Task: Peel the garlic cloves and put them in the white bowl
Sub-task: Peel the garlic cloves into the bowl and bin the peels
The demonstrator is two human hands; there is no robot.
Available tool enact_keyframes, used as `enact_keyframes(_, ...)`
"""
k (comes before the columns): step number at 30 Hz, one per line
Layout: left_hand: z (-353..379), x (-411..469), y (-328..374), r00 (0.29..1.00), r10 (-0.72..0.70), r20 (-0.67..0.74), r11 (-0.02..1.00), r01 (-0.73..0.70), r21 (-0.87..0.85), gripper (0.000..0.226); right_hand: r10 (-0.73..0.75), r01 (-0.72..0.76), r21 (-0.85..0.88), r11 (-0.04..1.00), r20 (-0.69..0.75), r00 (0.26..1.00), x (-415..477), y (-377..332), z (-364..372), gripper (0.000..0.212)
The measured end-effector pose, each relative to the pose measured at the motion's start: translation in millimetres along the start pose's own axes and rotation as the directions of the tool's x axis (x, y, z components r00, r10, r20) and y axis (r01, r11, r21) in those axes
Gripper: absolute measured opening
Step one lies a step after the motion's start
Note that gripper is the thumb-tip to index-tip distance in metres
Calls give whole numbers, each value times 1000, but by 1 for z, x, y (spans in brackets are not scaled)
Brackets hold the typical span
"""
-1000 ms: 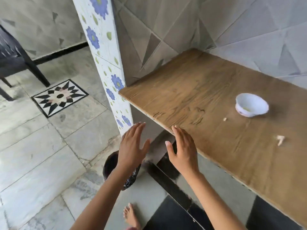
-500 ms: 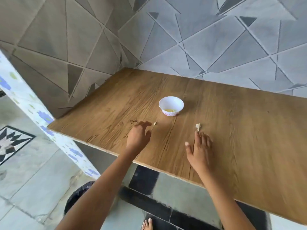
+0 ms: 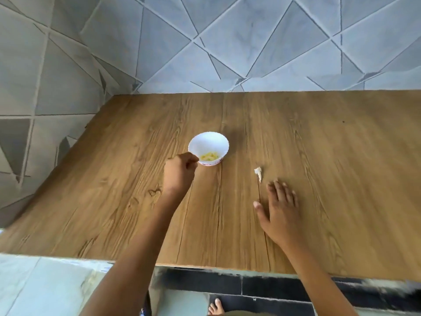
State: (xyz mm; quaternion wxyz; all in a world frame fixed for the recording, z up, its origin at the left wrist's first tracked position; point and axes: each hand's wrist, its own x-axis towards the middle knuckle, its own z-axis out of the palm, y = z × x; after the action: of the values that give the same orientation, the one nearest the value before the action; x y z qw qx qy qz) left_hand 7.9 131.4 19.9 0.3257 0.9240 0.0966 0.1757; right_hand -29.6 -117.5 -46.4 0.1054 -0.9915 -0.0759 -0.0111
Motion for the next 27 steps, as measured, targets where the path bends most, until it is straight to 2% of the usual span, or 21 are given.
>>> enact_keyframes(2, 1, 27, 12, 997, 83, -6, 996, -83, -21, 23, 6, -6, 12, 1000, 14, 1000, 2, -4, 0, 70)
enact_keyframes(4, 14, 54, 22, 989, 111, 93, 992, -116, 48, 29, 25, -25, 18, 1000, 24, 999, 2, -7, -1, 71)
enact_keyframes(9, 46, 85, 21, 929, 31, 368, 947, -145, 288, 31, 24, -24, 2, 1000, 15, 1000, -2, -8, -3, 101)
enact_keyframes(12, 48, 91, 24, 915, 3, 402, 940, -140, 312, 25, 36, -35, 14, 999, -9, 999, 3, -9, -4, 88)
enact_keyframes(14, 44, 84, 30, 952, 47, 303, 957, -130, 258, 21, 41, -41, 32, 999, 0, 999, 1, -9, -2, 79)
enact_keyframes(16, 40, 66, 41, 966, 159, 202, 971, -190, 145, 17, 45, -45, 49, 998, 6, 999, -1, -9, 1, 73)
enact_keyframes(18, 46, 42, 60, 938, 230, 261, 969, -245, 26, 15, 44, -43, 111, 993, -4, 999, 0, -7, 3, 68)
enact_keyframes(21, 76, 10, 83, 900, 161, 406, 980, -194, 39, 10, 40, -11, 290, 957, -93, 995, 0, -1, 0, 53)
enact_keyframes(24, 99, -7, 86, 911, 105, 398, 985, -151, 86, 26, 68, 26, 514, 857, -164, 984, -3, 0, -6, 38)
enact_keyframes(27, 111, -7, 88, 925, 108, 364, 985, -150, 89, 23, 40, 69, 608, 791, -165, 986, -1, 7, -15, 33)
